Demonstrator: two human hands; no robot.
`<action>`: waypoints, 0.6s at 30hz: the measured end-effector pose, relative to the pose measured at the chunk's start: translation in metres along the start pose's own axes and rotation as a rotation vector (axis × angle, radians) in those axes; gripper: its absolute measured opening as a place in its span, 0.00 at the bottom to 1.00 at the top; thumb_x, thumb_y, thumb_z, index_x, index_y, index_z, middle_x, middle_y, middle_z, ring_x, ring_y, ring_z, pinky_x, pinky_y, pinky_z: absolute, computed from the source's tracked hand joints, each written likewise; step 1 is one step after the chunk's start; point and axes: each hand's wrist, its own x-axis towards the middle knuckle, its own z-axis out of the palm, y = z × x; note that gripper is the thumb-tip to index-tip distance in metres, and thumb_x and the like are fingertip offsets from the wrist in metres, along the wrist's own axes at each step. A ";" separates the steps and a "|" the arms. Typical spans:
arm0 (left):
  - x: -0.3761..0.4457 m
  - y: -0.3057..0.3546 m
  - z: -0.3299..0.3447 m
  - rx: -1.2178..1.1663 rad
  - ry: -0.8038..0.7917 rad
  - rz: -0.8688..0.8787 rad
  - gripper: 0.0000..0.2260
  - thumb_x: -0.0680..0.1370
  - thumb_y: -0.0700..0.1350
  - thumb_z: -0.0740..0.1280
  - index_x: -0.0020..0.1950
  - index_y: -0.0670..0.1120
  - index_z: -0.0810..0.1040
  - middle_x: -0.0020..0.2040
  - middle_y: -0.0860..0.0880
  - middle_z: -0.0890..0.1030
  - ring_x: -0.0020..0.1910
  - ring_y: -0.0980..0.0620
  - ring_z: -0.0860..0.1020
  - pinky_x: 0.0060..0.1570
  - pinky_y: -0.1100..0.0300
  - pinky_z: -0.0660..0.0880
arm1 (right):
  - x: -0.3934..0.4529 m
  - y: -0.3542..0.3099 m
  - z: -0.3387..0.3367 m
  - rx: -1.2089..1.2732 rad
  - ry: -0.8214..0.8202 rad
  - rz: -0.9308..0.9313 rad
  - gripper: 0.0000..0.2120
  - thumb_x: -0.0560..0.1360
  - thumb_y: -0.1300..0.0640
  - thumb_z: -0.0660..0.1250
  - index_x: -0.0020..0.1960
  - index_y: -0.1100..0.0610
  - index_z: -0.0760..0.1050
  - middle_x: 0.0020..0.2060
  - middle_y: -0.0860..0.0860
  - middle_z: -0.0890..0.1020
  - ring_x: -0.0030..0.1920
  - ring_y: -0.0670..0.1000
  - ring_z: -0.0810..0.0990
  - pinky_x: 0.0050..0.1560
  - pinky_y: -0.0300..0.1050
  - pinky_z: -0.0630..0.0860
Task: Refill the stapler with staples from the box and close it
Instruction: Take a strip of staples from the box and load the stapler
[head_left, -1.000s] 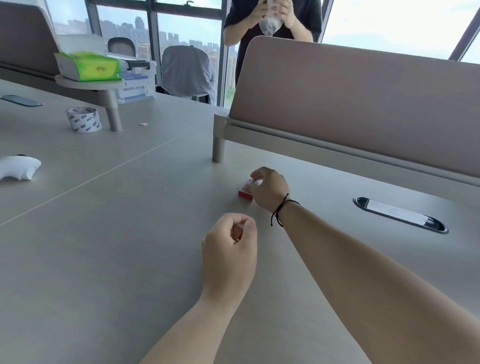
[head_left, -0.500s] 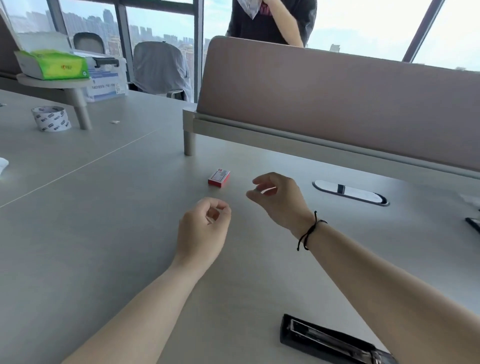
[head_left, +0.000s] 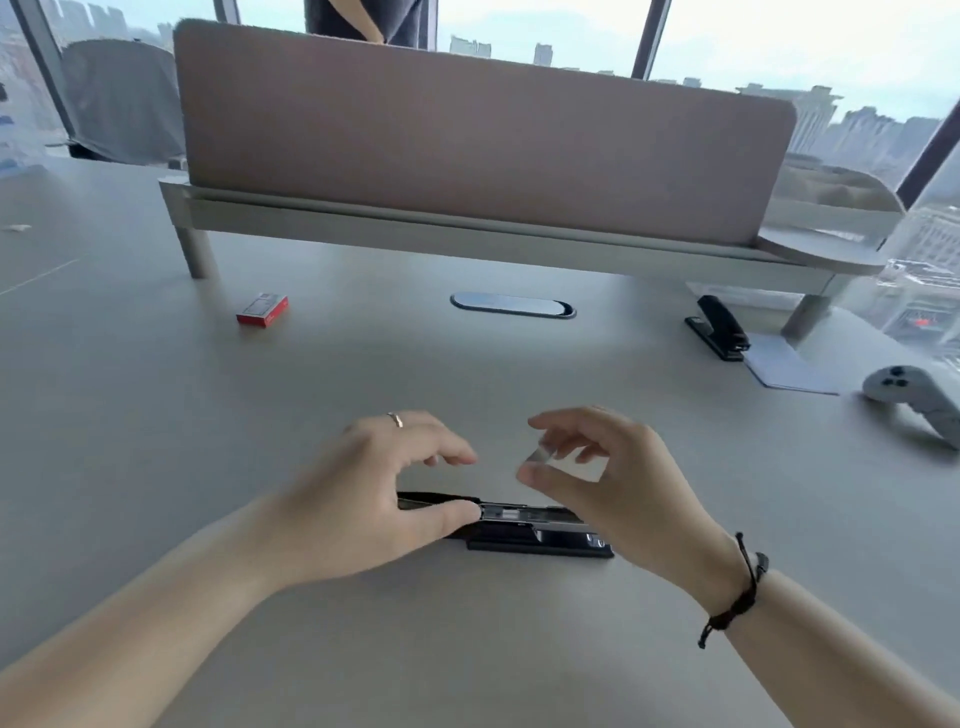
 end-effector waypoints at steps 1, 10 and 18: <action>0.003 0.010 0.006 0.038 -0.001 0.021 0.15 0.69 0.62 0.69 0.53 0.58 0.81 0.44 0.67 0.78 0.47 0.60 0.79 0.46 0.64 0.75 | -0.009 0.004 -0.003 0.006 0.016 0.011 0.16 0.68 0.47 0.77 0.54 0.42 0.81 0.43 0.42 0.85 0.49 0.42 0.80 0.50 0.35 0.74; 0.017 0.044 0.044 0.147 0.055 0.070 0.16 0.68 0.65 0.67 0.46 0.56 0.82 0.34 0.71 0.69 0.34 0.65 0.72 0.35 0.71 0.65 | -0.036 0.022 0.000 0.160 0.198 0.073 0.15 0.61 0.42 0.77 0.39 0.48 0.75 0.39 0.47 0.85 0.45 0.46 0.82 0.49 0.45 0.77; 0.025 0.057 0.060 0.173 0.218 0.119 0.10 0.72 0.54 0.67 0.40 0.50 0.84 0.34 0.58 0.81 0.32 0.57 0.74 0.32 0.63 0.71 | -0.036 0.023 0.007 0.376 0.234 0.131 0.16 0.59 0.43 0.78 0.36 0.52 0.78 0.39 0.48 0.85 0.44 0.46 0.83 0.49 0.45 0.77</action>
